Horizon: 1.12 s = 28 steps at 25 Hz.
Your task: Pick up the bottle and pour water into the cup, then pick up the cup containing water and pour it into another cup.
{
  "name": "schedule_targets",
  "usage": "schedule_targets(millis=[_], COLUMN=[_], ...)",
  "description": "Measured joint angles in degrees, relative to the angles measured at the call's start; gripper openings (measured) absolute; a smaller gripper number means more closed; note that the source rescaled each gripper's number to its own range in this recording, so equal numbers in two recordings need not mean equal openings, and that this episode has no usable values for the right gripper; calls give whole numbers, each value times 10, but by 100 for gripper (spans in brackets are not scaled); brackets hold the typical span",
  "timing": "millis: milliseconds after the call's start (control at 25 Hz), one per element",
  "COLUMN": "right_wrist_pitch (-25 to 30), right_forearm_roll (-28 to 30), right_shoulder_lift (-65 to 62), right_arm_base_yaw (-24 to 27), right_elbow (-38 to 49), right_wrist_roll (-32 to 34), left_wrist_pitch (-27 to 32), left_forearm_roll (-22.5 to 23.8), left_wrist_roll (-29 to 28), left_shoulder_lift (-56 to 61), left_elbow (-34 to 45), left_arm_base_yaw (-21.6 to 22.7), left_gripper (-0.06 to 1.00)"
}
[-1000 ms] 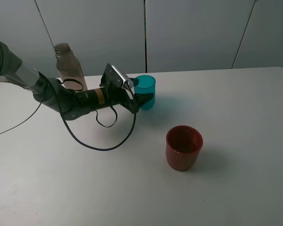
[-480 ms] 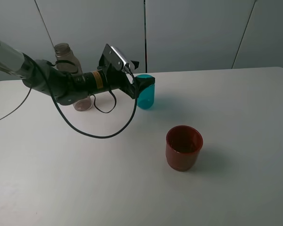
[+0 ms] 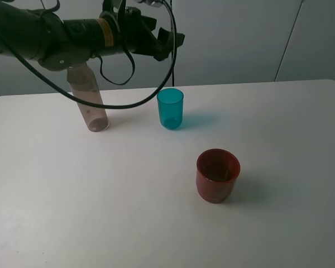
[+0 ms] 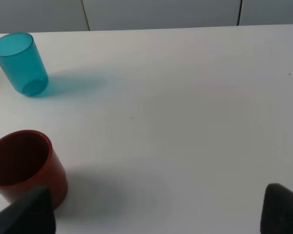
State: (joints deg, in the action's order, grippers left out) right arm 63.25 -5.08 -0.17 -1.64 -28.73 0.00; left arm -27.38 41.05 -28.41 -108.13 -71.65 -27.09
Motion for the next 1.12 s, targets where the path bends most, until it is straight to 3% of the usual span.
schedule_targets(millis=[200,480,640,800,1120], right_wrist_pitch=[0,0,0,0,0], right_forearm_roll=[0,0,0,0,0], right_shoulder_lift=[0,0,0,0,0], right_arm_base_yaw=[0,0,0,0,0], right_elbow=[0,0,0,0,0], right_wrist_roll=[0,0,0,0,0], left_wrist_pitch=[158,327,429,530,674], left_forearm_roll=[-96,-141,-248,-329,-340], left_wrist_roll=[12,32,128,211,226], left_shoulder_lift=[82,166,215,282,432], left_elbow=[1,1,1,1,8], left_arm_base_yaw=[-20,-24,-23,10,111], left_gripper=[99,99,99,99,99])
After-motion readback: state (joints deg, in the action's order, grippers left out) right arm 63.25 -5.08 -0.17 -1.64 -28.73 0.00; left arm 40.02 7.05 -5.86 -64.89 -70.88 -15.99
